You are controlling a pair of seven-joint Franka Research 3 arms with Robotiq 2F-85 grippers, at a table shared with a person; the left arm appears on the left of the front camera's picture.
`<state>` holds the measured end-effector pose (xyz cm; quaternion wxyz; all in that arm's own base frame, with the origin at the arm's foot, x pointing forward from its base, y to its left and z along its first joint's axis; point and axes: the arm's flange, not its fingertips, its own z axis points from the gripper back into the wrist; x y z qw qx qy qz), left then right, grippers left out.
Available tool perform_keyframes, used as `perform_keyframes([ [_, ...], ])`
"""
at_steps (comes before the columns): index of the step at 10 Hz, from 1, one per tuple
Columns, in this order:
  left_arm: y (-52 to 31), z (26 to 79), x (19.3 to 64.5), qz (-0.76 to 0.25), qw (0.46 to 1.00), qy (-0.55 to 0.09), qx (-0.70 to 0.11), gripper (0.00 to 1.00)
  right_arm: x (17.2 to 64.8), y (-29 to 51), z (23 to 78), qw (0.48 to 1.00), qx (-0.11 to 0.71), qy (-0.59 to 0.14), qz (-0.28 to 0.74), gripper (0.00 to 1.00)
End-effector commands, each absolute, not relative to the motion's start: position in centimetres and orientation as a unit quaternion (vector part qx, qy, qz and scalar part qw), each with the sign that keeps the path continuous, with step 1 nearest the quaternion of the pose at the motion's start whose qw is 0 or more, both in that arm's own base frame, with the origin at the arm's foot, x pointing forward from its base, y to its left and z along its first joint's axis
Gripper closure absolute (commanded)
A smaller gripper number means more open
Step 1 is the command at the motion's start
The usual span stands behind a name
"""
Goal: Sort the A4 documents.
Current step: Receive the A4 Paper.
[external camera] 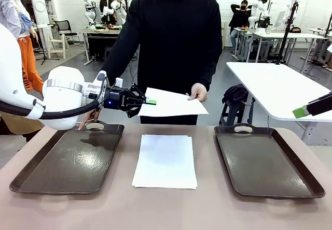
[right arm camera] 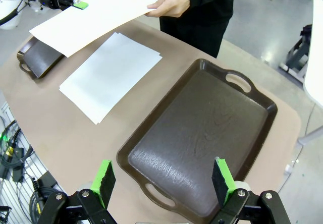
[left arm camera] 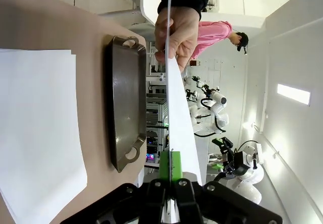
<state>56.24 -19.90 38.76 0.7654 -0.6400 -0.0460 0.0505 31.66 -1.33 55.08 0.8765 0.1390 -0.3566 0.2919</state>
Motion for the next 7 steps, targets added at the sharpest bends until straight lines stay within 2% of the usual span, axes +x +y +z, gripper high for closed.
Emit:
perform_keyframes([
  [1, -19.9, 38.75, 56.23, 0.051, 0.766, -0.045, -0.64, 1.0, 31.75, -1.3, 55.0, 0.878, 0.14, -0.355, 0.289, 0.0],
  [7, -19.9, 38.75, 56.23, 0.051, 0.766, -0.045, -0.64, 1.0, 31.75, -1.3, 55.0, 0.878, 0.14, -0.355, 0.289, 0.0],
])
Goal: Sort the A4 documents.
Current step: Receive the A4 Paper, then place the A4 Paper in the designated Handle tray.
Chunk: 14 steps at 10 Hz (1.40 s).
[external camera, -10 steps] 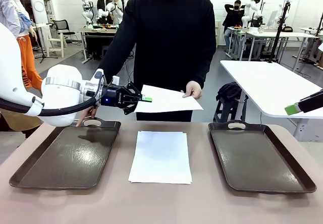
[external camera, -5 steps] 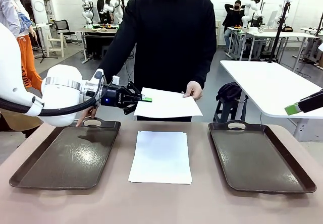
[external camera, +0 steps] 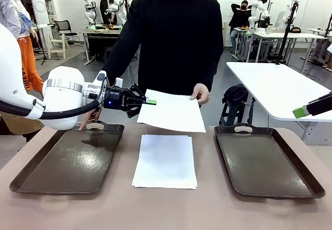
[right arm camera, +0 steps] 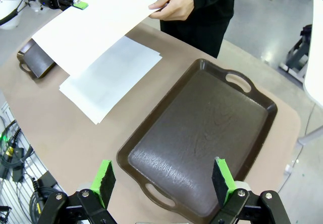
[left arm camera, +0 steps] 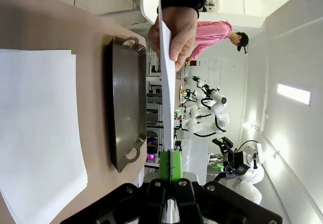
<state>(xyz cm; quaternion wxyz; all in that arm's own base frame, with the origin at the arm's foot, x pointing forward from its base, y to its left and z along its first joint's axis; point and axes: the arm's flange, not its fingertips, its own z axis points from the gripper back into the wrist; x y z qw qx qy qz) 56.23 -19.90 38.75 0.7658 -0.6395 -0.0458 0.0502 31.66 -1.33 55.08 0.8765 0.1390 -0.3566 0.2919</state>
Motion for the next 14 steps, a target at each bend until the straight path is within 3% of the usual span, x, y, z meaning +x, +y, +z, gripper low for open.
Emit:
perform_keyframes([
  [1, -19.9, 38.8, 56.2, 0.051, 0.766, -0.045, -0.64, 1.0, 31.7, -1.3, 55.0, 0.878, 0.14, -0.355, 0.289, 0.0],
  [12, -19.9, 38.8, 56.2, 0.05, 0.766, -0.046, -0.639, 0.99, 31.7, -1.3, 55.0, 0.878, 0.14, -0.355, 0.289, 0.0],
  [14, -18.7, 41.6, 54.9, -0.006, 0.784, -0.047, -0.619, 0.99, 31.7, -1.3, 55.0, 0.878, 0.14, -0.355, 0.289, 0.0],
])
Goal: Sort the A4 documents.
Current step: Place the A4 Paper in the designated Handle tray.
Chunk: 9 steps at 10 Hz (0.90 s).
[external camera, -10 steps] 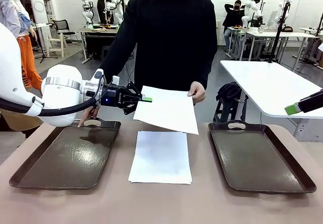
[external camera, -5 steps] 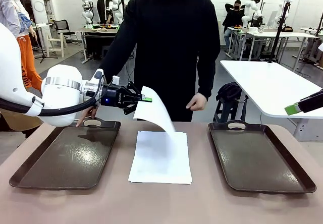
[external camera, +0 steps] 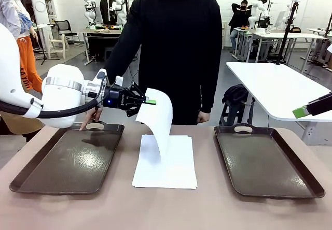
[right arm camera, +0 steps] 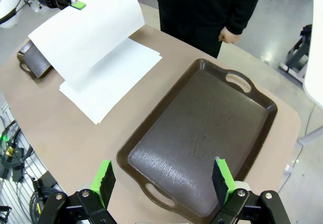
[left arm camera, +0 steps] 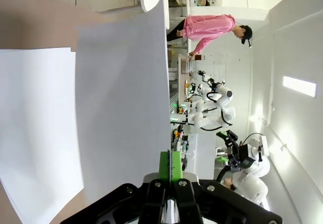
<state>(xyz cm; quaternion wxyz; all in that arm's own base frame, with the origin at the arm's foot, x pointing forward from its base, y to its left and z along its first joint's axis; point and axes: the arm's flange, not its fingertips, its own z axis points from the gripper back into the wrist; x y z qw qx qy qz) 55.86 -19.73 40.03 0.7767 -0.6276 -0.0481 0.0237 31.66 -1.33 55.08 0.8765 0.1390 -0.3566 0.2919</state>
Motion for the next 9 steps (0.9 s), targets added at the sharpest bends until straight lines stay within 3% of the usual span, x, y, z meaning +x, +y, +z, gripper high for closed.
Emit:
perform_keyframes([
  [1, -17.4, 42.6, 53.7, -0.014, 0.788, -0.047, -0.613, 0.99, 31.7, -1.3, 55.0, 0.878, 0.14, -0.355, 0.289, 0.0],
  [6, -8.8, 43.4, 50.3, 0.038, 0.832, -0.065, -0.549, 0.99, 31.7, -1.3, 55.0, 0.878, 0.14, -0.355, 0.289, 0.0],
  [9, -6.7, 42.9, 49.8, 0.02, 0.853, -0.052, -0.52, 0.99, 31.7, -1.3, 55.0, 0.878, 0.14, -0.355, 0.289, 0.0],
])
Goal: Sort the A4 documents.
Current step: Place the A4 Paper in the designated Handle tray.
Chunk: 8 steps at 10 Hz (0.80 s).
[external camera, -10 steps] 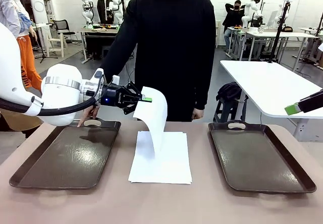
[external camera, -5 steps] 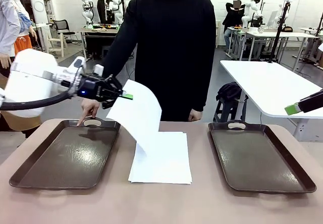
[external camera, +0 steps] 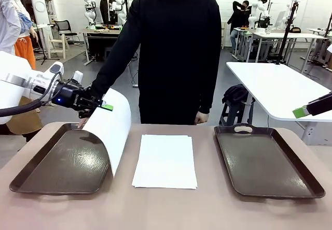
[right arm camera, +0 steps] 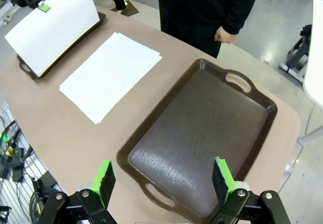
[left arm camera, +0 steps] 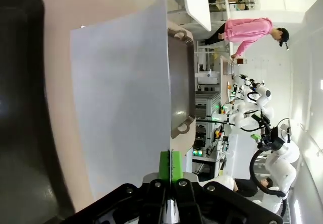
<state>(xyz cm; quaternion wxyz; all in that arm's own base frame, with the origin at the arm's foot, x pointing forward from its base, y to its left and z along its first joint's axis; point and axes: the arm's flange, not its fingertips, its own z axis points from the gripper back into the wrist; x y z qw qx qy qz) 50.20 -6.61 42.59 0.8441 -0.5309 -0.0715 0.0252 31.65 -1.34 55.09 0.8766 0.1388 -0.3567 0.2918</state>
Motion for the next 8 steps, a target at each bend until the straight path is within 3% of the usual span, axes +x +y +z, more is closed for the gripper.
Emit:
perform_keyframes([
  [1, -6.5, 42.8, 49.5, 0.014, 0.854, -0.049, -0.518, 0.99, 31.7, -1.3, 55.0, 0.878, 0.14, -0.355, 0.289, 0.0],
  [5, -3.3, 40.6, 49.7, -0.008, 0.857, -0.053, -0.513, 0.99, 31.7, -1.3, 55.0, 0.878, 0.14, -0.355, 0.289, 0.0],
  [8, -0.6, 38.1, 50.4, 0.022, 0.89, -0.06, -0.452, 0.99, 31.7, -1.3, 55.0, 0.878, 0.14, -0.355, 0.289, 0.0],
])
